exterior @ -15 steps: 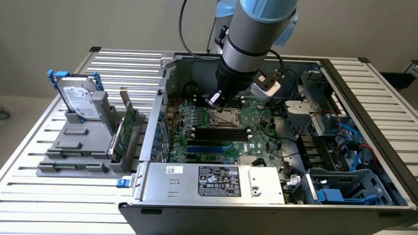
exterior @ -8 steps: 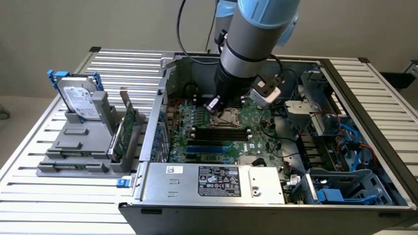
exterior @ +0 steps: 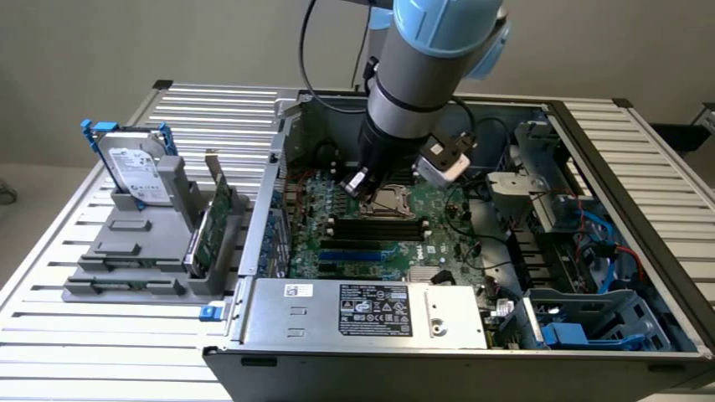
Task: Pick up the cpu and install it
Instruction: 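Install the first cpu locking lever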
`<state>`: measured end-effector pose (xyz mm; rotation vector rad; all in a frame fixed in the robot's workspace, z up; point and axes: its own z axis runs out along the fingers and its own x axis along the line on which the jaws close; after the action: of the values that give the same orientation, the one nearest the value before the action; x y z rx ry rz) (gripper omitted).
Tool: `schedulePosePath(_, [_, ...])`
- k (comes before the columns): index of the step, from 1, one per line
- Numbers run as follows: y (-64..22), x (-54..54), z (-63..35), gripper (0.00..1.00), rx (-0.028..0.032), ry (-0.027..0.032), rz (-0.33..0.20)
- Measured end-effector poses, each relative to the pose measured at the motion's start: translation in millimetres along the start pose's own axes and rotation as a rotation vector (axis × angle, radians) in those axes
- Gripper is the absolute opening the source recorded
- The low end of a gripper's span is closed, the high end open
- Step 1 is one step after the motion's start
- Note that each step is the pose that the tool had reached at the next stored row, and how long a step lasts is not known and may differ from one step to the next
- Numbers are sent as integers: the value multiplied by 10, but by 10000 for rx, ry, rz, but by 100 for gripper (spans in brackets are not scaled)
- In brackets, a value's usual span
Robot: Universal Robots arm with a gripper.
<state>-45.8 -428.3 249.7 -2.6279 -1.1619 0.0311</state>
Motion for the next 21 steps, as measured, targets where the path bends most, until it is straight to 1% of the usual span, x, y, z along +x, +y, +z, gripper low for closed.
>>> schedulePosePath(4, [-8,-19,37,11,6,13,55])
schedulePosePath(8, [-11,-31,63,11,32,37,126])
schedulePosePath(14, [-17,-49,106,11,78,103,253])
schedulePosePath(16, [-22,-57,126,11,78,125,313])
schedulePosePath(21, [-48,-69,166,11,57,184,540])
